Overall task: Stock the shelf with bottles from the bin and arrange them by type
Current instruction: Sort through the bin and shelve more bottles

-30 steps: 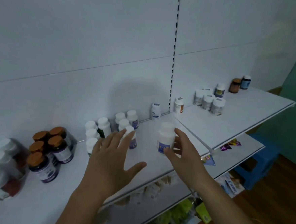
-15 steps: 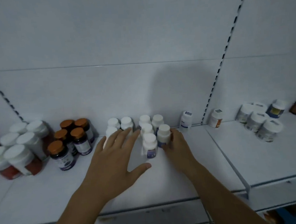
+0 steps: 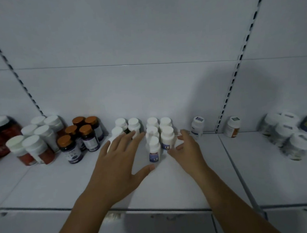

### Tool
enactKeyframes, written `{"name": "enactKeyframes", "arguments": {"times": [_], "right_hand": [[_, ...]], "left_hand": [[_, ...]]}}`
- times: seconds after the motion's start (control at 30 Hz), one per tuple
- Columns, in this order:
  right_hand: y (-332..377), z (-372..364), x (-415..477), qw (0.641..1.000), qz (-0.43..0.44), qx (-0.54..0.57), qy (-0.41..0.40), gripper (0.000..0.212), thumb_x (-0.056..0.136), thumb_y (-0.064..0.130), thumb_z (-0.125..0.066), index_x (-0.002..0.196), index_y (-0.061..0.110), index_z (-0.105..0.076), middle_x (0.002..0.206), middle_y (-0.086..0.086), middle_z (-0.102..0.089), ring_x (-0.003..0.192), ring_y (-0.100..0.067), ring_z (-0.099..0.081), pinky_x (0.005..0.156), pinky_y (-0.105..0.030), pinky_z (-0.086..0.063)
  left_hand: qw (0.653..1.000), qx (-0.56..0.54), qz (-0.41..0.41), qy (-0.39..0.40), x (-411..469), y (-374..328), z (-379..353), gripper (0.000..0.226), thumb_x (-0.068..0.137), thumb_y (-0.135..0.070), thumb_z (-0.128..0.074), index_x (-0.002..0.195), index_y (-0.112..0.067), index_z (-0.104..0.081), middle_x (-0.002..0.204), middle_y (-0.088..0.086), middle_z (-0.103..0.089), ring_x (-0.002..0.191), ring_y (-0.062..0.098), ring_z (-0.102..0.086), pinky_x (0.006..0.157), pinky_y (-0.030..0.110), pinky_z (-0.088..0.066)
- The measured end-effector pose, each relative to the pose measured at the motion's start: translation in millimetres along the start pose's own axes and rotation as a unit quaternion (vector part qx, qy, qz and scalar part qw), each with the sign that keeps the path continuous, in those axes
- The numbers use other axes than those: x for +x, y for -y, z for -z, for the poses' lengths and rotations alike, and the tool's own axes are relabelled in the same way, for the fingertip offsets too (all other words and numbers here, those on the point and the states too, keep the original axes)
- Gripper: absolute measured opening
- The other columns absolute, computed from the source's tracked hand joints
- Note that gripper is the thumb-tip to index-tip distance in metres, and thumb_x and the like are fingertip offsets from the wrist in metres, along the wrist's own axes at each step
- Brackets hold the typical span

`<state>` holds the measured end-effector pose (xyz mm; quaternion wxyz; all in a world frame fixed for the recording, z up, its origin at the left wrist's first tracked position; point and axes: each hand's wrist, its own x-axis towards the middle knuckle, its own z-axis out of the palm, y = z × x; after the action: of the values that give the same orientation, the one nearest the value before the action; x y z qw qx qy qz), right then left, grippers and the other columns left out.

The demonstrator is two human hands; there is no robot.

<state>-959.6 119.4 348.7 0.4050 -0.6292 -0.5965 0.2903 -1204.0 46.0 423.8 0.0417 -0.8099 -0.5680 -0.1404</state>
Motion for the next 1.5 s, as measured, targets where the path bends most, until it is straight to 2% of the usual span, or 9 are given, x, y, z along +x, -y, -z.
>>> {"name": "enactKeyframes", "arguments": {"times": [0.1, 0.17, 0.27, 0.43, 0.67, 0.87, 1.07, 1.27, 1.5], "right_hand": [[16, 23, -21, 0.996, 0.067, -0.054, -0.026, 0.069, 0.092, 0.036, -0.075, 0.152, 0.027, -0.041, 0.142, 0.003, -0.055, 0.122, -0.018, -0.057, 0.102, -0.038, -0.050], [37, 37, -33, 0.987, 0.141, -0.077, -0.021, 0.063, 0.095, 0.040, -0.071, 0.150, 0.028, -0.043, 0.142, 0.004, -0.054, 0.126, -0.019, -0.054, 0.104, -0.038, -0.046], [86, 42, -51, 0.962, 0.237, -0.119, 0.063, 0.069, 0.094, 0.052, -0.063, 0.154, 0.030, -0.036, 0.149, 0.007, -0.047, 0.135, -0.018, -0.044, 0.111, -0.038, -0.039], [150, -4, -80, 0.876, 0.370, -0.221, 0.216, 0.085, 0.097, 0.070, -0.044, 0.164, 0.029, -0.012, 0.171, 0.007, -0.017, 0.158, -0.016, -0.010, 0.128, -0.044, -0.016], [204, -115, -142, 0.761, 0.496, -0.244, 0.341, 0.090, 0.096, 0.077, -0.033, 0.164, 0.034, 0.008, 0.174, 0.008, 0.011, 0.159, -0.016, 0.014, 0.129, -0.051, -0.002], [261, -221, -218, 0.703, 0.550, -0.221, 0.393, 0.092, 0.095, 0.079, -0.035, 0.162, 0.035, 0.009, 0.174, 0.006, 0.009, 0.160, -0.017, 0.012, 0.129, -0.052, -0.004], [319, -335, -299, 0.661, 0.577, -0.211, 0.430, 0.096, 0.091, 0.082, -0.036, 0.163, 0.038, 0.008, 0.173, 0.010, 0.010, 0.160, -0.015, 0.009, 0.130, -0.048, -0.003], [357, -429, -360, 0.639, 0.575, -0.194, 0.472, 0.095, 0.089, 0.084, -0.041, 0.163, 0.042, 0.001, 0.172, 0.015, 0.002, 0.159, -0.010, 0.003, 0.126, -0.038, -0.004], [373, -514, -387, 0.624, 0.550, -0.213, 0.512, 0.095, 0.089, 0.083, -0.047, 0.163, 0.041, -0.004, 0.172, 0.015, -0.005, 0.159, -0.012, -0.005, 0.129, -0.045, -0.013]], "left_hand": [[1.000, 0.013, 0.020, 0.000, -6, -1, 3, 0.091, 0.091, -0.086, -0.035, 0.164, -0.034, -0.023, 0.169, -0.008, -0.032, 0.156, 0.019, -0.030, 0.122, 0.053, -0.034], [0.999, 0.026, 0.044, -0.004, -14, 1, 7, 0.091, 0.091, -0.087, -0.036, 0.164, -0.032, -0.026, 0.168, -0.007, -0.034, 0.154, 0.020, -0.034, 0.122, 0.051, -0.035], [0.995, 0.040, 0.092, -0.007, -38, 8, 18, 0.093, 0.090, -0.088, -0.035, 0.164, -0.031, -0.028, 0.167, -0.007, -0.036, 0.151, 0.020, -0.037, 0.122, 0.049, -0.036], [0.976, 0.081, 0.200, 0.006, -109, 28, 45, 0.097, 0.088, -0.092, -0.029, 0.166, -0.035, -0.020, 0.169, -0.007, -0.031, 0.155, 0.020, -0.032, 0.125, 0.054, -0.031], [0.920, 0.138, 0.368, 0.000, -245, 68, 95, 0.096, 0.086, -0.092, -0.032, 0.165, -0.040, -0.016, 0.170, -0.010, -0.028, 0.157, 0.019, -0.027, 0.128, 0.052, -0.023], [0.864, 0.147, 0.481, -0.021, -363, 113, 125, 0.097, 0.087, -0.094, -0.029, 0.165, -0.042, -0.007, 0.173, -0.014, -0.016, 0.159, 0.016, -0.017, 0.130, 0.048, -0.019], [0.822, 0.134, 0.551, -0.042, -491, 181, 145, 0.097, 0.085, -0.095, -0.024, 0.165, -0.040, -0.014, 0.171, -0.012, -0.024, 0.158, 0.017, -0.024, 0.128, 0.050, -0.025], [0.803, 0.114, 0.583, -0.045, -584, 244, 153, 0.095, 0.088, -0.093, -0.031, 0.165, -0.037, -0.022, 0.167, -0.011, -0.032, 0.154, 0.017, -0.031, 0.125, 0.048, -0.031], [0.795, 0.075, 0.601, -0.044, -641, 309, 135, 0.092, 0.089, -0.090, -0.034, 0.164, -0.037, -0.021, 0.167, -0.011, -0.031, 0.154, 0.015, -0.029, 0.123, 0.045, -0.031]]}}
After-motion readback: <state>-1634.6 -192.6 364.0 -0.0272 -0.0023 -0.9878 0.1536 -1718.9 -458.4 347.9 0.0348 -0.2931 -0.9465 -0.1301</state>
